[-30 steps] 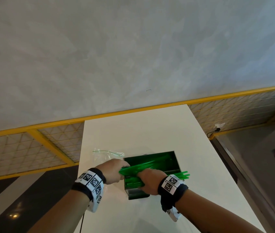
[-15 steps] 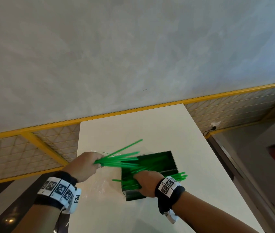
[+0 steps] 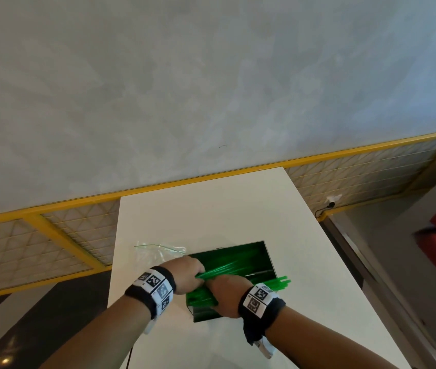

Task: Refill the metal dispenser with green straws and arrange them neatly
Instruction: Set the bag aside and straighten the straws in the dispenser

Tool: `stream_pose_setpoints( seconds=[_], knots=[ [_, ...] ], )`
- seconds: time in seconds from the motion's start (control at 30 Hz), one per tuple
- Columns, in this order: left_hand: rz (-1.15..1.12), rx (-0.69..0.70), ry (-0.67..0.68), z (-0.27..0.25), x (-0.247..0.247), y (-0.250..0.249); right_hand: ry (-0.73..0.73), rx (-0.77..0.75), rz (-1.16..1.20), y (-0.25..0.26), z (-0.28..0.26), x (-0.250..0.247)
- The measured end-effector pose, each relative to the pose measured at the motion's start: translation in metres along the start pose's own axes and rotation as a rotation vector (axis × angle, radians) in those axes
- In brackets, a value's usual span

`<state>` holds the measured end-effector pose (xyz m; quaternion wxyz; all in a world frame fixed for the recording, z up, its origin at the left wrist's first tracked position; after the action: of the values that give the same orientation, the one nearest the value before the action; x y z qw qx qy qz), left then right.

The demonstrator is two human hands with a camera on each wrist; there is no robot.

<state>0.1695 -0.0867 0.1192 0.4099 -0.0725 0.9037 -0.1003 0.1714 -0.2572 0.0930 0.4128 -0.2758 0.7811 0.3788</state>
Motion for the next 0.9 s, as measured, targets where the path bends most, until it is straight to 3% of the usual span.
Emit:
stream_pose_setpoints(
  seconds=[0.17, 0.27, 0.53, 0.7, 0.9],
  knots=[
    [0.265, -0.012, -0.11, 0.022, -0.008, -0.013, -0.034, -0.005, -0.006, 0.0, -0.002, 0.003],
    [0.388, -0.02, -0.109, 0.032, -0.007, -0.023, -0.029, 0.016, -0.014, 0.0, -0.003, 0.004],
    [0.396, -0.055, -0.036, 0.05, -0.004, -0.031, 0.001, 0.037, -0.005, -0.001, -0.003, 0.006],
    [0.299, -0.081, -0.056, 0.056, -0.001, -0.03, 0.027, 0.053, -0.023, -0.002, -0.001, 0.006],
    [0.165, -0.071, 0.032, 0.068, 0.008, -0.021, 0.122, 0.027, 0.05, -0.004, 0.002, -0.002]
  ],
)
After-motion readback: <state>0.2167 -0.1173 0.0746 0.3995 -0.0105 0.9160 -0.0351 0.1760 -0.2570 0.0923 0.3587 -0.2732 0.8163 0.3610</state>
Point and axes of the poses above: each hand's wrist, its own z-axis towards the middle knuckle, its own x-axis out of the palm, y = z × x, the point moved 1 cm from there along z, towards the middle knuckle, and after that the axes turned 6 degrees about -x, right-handed, at the moved point
